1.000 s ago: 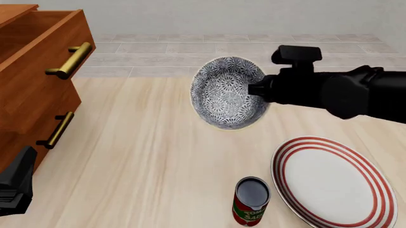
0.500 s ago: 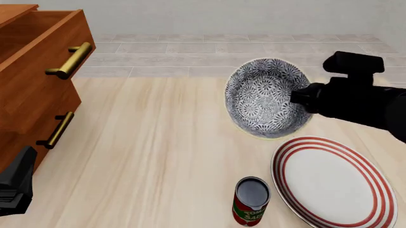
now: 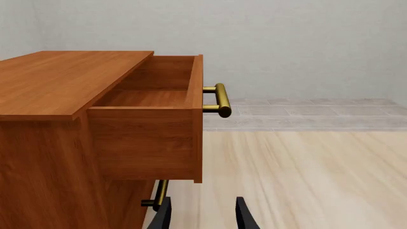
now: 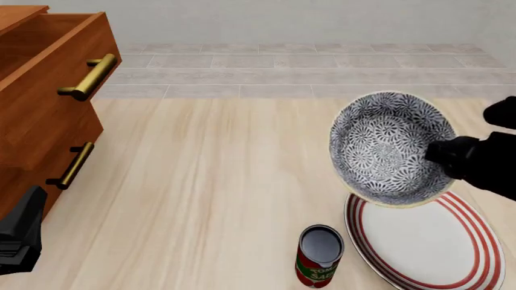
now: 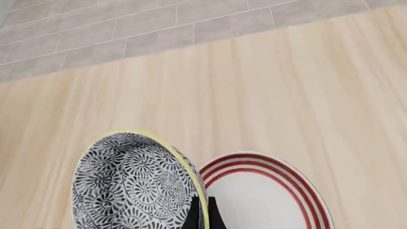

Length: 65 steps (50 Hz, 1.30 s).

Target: Put the bowl on the plate.

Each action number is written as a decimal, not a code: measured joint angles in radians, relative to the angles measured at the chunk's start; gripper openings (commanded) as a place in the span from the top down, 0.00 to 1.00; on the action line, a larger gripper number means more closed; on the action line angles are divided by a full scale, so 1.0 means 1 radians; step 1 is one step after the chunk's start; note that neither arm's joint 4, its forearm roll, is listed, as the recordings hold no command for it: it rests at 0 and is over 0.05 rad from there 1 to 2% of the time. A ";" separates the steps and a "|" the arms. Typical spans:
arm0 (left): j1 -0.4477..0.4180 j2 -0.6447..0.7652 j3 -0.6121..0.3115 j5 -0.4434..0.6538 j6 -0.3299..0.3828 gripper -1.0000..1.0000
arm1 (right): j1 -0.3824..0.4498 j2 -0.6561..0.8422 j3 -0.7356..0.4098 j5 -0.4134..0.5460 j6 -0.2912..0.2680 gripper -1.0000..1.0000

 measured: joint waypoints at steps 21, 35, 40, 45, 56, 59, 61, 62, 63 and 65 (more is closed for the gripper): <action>0.000 0.000 0.000 0.000 0.000 0.00 | -0.069 -0.190 0.079 0.126 0.013 1.00; 0.000 0.000 0.000 0.000 0.000 0.00 | -0.107 -0.286 0.128 0.187 0.025 1.00; 0.000 0.000 0.000 0.000 0.000 0.00 | -0.118 -0.310 0.147 0.198 0.030 1.00; 0.000 0.000 0.000 0.000 0.000 0.00 | -0.129 -0.334 0.170 0.207 0.037 1.00; 0.000 0.000 0.000 0.000 0.000 0.00 | -0.151 -0.386 0.236 0.219 0.057 1.00; 0.000 0.000 0.000 0.000 0.000 0.00 | -0.156 -0.394 0.251 0.217 0.061 1.00; 0.000 0.000 0.000 0.000 0.000 0.00 | -0.160 -0.396 0.261 0.213 0.063 1.00; 0.000 0.000 0.000 0.000 0.000 0.00 | -0.162 -0.395 0.266 0.209 0.064 1.00; 0.000 0.000 0.000 0.000 0.000 0.00 | -0.163 -0.395 0.271 0.206 0.064 1.00; 0.000 0.000 0.000 0.000 0.000 0.00 | -0.167 -0.393 0.280 0.199 0.065 1.00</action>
